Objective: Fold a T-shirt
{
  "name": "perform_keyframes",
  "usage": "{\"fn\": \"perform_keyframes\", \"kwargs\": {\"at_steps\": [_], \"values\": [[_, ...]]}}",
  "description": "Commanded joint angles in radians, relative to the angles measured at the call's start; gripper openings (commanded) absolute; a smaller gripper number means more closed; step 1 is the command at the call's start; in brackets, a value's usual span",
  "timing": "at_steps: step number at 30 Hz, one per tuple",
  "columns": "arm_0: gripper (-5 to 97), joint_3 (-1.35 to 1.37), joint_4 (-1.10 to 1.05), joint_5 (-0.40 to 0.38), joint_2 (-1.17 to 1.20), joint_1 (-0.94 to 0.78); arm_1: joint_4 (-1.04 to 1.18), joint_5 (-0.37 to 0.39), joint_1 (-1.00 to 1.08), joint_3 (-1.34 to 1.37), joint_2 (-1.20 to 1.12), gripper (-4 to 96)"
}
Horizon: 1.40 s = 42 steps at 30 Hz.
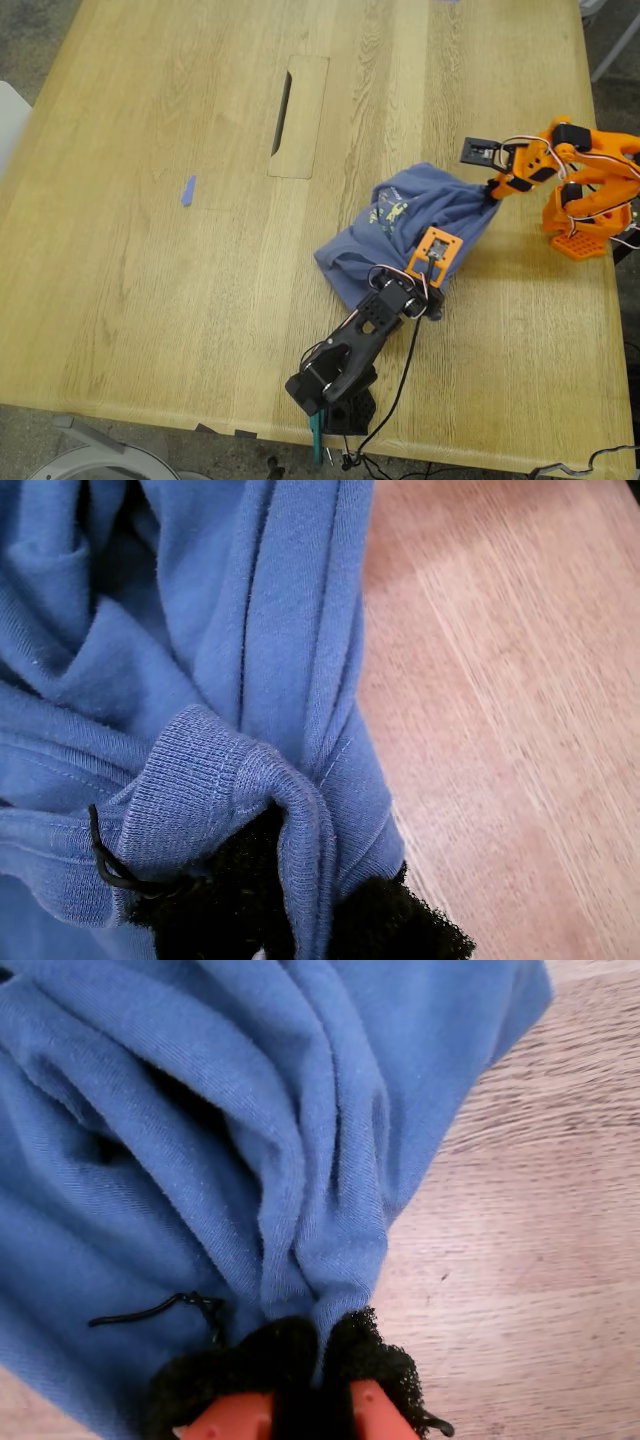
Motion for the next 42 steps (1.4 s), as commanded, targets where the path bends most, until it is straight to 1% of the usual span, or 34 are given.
{"fn": "perform_keyframes", "kwargs": {"at_steps": [1, 6, 10, 15, 19, 20, 21, 22, 23, 24, 26, 27, 28, 30, 31, 33, 37, 42], "values": [[0, 0.031, -0.051, -0.02, 0.064, 0.071, 0.002, 0.009, -0.028, 0.044, 0.067, -0.1], [0, 0.127, -0.15, -0.035, 0.061, 0.121, -0.032, 0.015, -0.071, 0.16, 0.144, -0.1], [0, 0.201, -0.186, -0.057, 0.066, 0.156, -0.041, 0.014, -0.104, 0.259, 0.225, -0.1], [0, 0.291, -0.218, -0.114, 0.087, 0.199, -0.038, 0.017, -0.127, 0.368, 0.33, -0.1], [0, 0.388, -0.284, -0.124, 0.112, 0.19, -0.077, 0.026, -0.124, 0.445, 0.399, 0.0], [2, 0.416, -0.307, -0.12, 0.121, 0.175, -0.098, 0.034, -0.123, 0.468, 0.419, 0.1], [11, 0.44, -0.333, -0.1, 0.127, 0.16, -0.121, 0.037, -0.121, 0.489, 0.442, 5.2], [24, 0.46, -0.357, -0.078, 0.132, 0.138, -0.149, 0.044, -0.117, 0.514, 0.465, 11.9], [36, 0.469, -0.365, -0.063, 0.137, 0.121, -0.172, 0.048, -0.11, 0.537, 0.482, 16.2], [47, 0.472, -0.368, -0.061, 0.138, 0.101, -0.186, 0.048, -0.104, 0.552, 0.489, 17.8], [64, 0.472, -0.374, -0.071, 0.138, 0.069, -0.212, 0.048, -0.091, 0.577, 0.502, 17.9], [70, 0.472, -0.374, -0.075, 0.14, 0.054, -0.23, 0.049, -0.083, 0.588, 0.508, 20.5], [73, 0.471, -0.374, -0.077, 0.14, 0.038, -0.245, 0.049, -0.072, 0.592, 0.509, 25.4], [77, 0.459, -0.359, -0.077, 0.141, 0.009, -0.29, 0.046, -0.052, 0.597, 0.503, 32.1], [77, 0.449, -0.356, -0.075, 0.141, -0.008, -0.313, 0.046, -0.043, 0.597, 0.497, 33.8], [79, 0.42, -0.348, -0.064, 0.133, -0.043, -0.362, 0.048, -0.025, 0.583, 0.482, 34.1], [80, 0.334, -0.265, -0.044, 0.132, -0.107, -0.373, 0.052, 0.008, 0.531, 0.465, 35.8], [81, 0.219, -0.193, -0.043, 0.12, -0.121, -0.376, 0.061, 0.023, 0.459, 0.446, 35.4]]}}
